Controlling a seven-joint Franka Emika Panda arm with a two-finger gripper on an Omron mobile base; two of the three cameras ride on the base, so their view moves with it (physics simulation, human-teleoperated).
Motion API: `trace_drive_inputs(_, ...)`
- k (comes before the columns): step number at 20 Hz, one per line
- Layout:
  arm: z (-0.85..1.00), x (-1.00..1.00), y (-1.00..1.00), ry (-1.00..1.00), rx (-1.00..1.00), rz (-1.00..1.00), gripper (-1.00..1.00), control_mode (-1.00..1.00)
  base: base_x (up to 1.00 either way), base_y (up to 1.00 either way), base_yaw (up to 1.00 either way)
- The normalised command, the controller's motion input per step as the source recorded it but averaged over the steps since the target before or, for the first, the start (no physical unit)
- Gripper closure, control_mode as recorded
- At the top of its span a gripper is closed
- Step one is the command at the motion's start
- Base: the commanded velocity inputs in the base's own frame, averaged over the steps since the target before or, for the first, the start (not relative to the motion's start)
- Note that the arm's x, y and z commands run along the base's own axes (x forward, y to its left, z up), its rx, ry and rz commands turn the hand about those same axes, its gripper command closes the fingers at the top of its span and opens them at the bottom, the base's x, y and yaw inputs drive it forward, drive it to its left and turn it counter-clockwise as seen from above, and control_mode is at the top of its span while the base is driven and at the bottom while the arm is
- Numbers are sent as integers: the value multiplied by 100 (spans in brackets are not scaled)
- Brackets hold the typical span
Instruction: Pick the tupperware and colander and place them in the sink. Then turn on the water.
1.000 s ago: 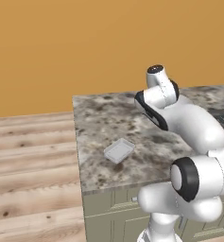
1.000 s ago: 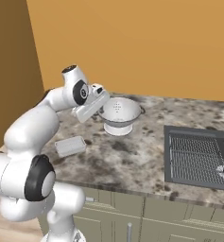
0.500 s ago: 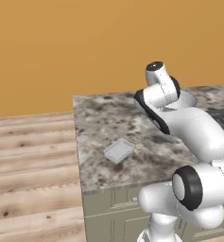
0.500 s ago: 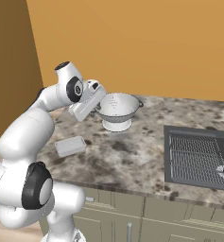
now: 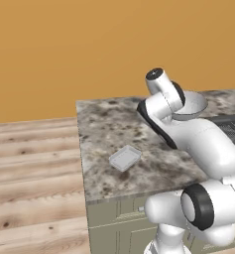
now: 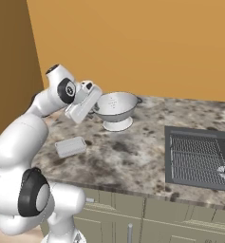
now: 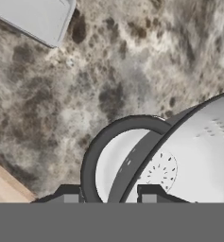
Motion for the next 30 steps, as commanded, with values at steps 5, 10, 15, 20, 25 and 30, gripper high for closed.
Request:
trace_drive_inputs(5, 1, -7, 1, 0, -5, 0, 100, -100, 0, 0, 0)
trace_drive_inputs(10, 1, 0, 0, 0, -1, 0, 100, 100, -16, -7, 1)
trace_drive_inputs(15, 0, 0, 0, 0, 0, 0, 100, 100, -46, -29, 0)
trace_drive_inputs(20, 0, 0, 0, 0, 0, 0, 100, 100, -65, -41, 0)
trace_drive_inputs(25, 0, 0, 0, 0, 0, 0, 100, 100, -67, -79, 0)
trace_drive_inputs(30, 0, 0, 0, 0, 0, 0, 100, 100, -30, -100, 0)
